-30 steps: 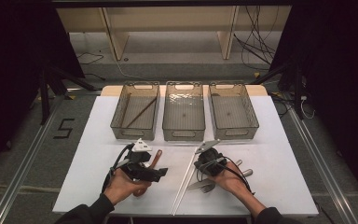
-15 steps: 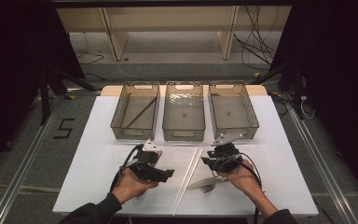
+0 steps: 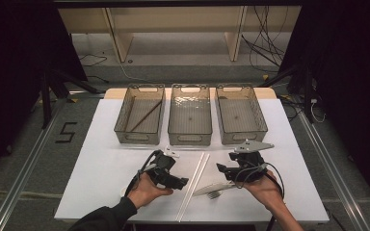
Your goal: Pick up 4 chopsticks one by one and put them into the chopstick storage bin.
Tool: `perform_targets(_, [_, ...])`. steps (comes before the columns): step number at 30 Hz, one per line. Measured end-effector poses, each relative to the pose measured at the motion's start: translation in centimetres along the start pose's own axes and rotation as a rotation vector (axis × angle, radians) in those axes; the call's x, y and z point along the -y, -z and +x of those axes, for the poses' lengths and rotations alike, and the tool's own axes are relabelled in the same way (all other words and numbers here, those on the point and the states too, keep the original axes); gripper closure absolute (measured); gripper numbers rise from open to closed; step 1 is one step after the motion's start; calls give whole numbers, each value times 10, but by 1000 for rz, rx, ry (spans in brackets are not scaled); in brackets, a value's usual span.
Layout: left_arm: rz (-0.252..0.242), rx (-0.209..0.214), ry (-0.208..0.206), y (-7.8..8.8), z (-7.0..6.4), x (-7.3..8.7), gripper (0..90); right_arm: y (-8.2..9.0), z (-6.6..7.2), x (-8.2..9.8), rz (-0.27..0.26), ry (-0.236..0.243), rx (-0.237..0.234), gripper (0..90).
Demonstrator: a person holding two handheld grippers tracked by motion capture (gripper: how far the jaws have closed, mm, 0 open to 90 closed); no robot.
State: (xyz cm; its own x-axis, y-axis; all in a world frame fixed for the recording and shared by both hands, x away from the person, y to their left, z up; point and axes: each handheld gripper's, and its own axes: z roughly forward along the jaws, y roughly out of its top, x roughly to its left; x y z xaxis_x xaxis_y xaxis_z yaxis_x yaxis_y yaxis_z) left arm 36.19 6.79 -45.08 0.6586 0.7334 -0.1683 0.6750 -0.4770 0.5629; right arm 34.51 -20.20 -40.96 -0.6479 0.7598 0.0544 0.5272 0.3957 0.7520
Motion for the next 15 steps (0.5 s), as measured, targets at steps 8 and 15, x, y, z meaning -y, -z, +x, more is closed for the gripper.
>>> perform_targets(8, [42, -3, -29, -11, -12, 0, 198, 11, 3, 5, -17, -13, -3, 372])
perform_targets(15, [62, -21, -64, -21, -19, 2, 263, 15, 6, 7, -23, -13, -9, 369])
